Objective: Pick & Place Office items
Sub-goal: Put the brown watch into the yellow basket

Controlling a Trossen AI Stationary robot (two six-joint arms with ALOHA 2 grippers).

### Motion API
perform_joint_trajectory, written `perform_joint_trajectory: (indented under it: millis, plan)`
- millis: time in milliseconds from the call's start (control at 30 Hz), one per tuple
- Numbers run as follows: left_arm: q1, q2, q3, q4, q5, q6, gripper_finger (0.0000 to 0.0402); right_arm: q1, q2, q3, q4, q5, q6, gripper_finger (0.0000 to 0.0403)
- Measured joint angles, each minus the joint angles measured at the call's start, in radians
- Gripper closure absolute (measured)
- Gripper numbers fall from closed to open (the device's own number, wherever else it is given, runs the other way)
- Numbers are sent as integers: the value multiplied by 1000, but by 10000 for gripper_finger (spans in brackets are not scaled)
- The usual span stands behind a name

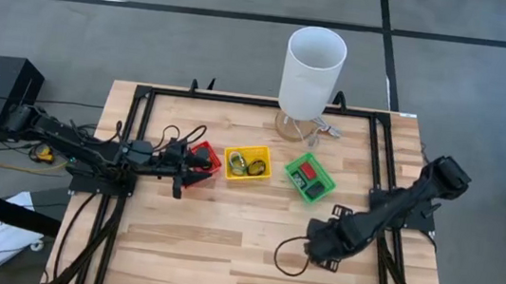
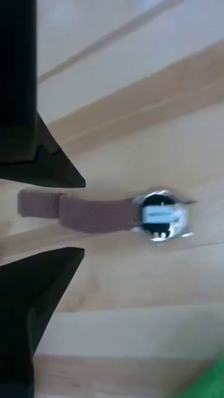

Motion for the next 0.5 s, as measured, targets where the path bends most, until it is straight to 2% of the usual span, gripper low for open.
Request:
perform_joint_trajectory:
  millis: [167,500]
  plan:
    - [1,0,0,15,0,0,215,4,1,-30,6,-36,46,230]
    - [10,-1,0,49,0,0,215,3,1,-45,39,-29,41,174]
